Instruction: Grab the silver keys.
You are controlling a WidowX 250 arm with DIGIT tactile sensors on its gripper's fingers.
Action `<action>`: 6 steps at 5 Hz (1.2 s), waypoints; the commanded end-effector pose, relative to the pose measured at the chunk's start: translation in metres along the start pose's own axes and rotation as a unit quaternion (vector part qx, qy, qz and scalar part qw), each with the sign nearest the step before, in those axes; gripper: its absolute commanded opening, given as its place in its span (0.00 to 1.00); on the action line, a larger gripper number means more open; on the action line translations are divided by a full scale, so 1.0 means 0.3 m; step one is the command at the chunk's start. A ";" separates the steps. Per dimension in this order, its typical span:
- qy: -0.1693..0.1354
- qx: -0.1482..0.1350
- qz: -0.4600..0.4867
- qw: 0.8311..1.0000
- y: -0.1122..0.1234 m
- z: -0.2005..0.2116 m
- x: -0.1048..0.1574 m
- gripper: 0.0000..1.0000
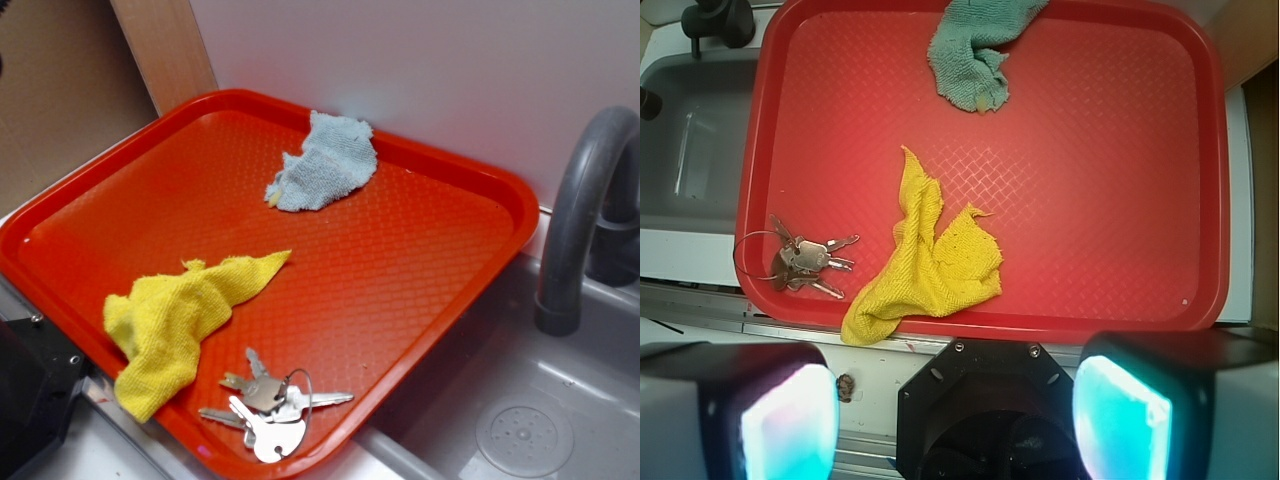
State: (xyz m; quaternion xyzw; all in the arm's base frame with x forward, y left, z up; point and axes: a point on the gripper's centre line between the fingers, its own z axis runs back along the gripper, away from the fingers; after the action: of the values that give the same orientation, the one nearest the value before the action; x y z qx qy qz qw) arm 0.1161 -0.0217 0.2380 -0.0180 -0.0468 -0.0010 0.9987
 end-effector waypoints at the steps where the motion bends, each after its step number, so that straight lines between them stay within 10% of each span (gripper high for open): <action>1: 0.000 0.000 0.000 1.000 0.000 0.000 0.000 1.00; 6: 0.009 0.023 0.023 0.999 -0.537 -0.184 0.019 1.00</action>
State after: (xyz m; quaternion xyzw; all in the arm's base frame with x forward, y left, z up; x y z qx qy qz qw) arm 0.1252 -0.1792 0.1750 0.0258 -0.0211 0.0279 0.9991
